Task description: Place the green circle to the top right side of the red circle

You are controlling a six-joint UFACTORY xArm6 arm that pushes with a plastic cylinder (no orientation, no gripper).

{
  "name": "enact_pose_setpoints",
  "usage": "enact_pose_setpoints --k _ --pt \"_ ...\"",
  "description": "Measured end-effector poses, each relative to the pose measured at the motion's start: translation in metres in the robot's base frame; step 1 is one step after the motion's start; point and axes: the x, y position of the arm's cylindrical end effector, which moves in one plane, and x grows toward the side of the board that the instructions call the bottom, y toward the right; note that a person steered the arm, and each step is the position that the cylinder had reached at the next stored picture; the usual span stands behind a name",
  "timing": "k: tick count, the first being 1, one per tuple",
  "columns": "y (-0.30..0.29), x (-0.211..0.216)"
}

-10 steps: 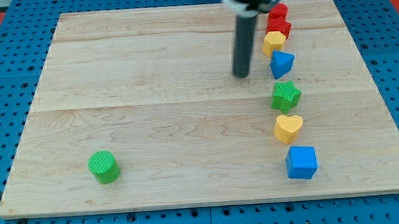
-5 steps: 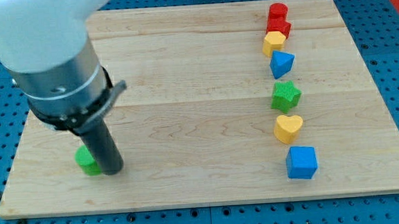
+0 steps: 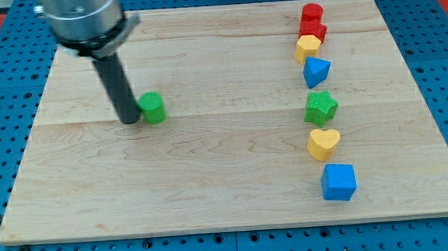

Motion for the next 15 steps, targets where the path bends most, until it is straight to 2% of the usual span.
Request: enact_pose_setpoints --k 1,2,3,4,5,6,7,8,9,10,11,12,13,14,15 --pt "0.033 0.006" --pt "0.074 -0.045" --pt "0.128 -0.118" --pt "0.157 -0.166" --pt "0.141 -0.211" --pt "0.183 -0.220" --pt "0.121 -0.218" --pt "0.136 -0.149" --pt "0.157 -0.132" --pt "0.183 -0.182" --pt "0.233 -0.216" --pt "0.236 -0.228" --pt "0.189 -0.231" --pt "0.184 -0.251" --pt "0.186 -0.253"
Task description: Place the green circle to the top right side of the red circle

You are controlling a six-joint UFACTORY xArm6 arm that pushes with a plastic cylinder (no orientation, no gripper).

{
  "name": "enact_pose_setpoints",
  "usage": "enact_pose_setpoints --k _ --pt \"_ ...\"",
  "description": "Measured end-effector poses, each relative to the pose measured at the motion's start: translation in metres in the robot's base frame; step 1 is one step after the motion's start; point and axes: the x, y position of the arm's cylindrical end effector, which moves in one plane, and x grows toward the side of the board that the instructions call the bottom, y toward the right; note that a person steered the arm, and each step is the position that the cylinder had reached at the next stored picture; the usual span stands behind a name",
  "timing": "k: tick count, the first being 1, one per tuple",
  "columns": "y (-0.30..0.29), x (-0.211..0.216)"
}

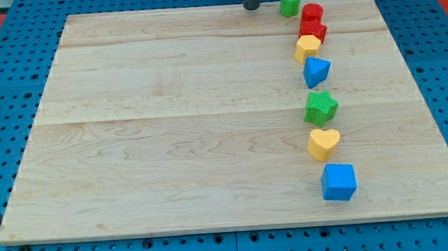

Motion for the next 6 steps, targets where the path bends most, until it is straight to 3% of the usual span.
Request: enact_pose_setpoints --k 4,5,6 --pt "0.085 -0.001" --pt "0.071 0.006" --pt "0.008 0.053"
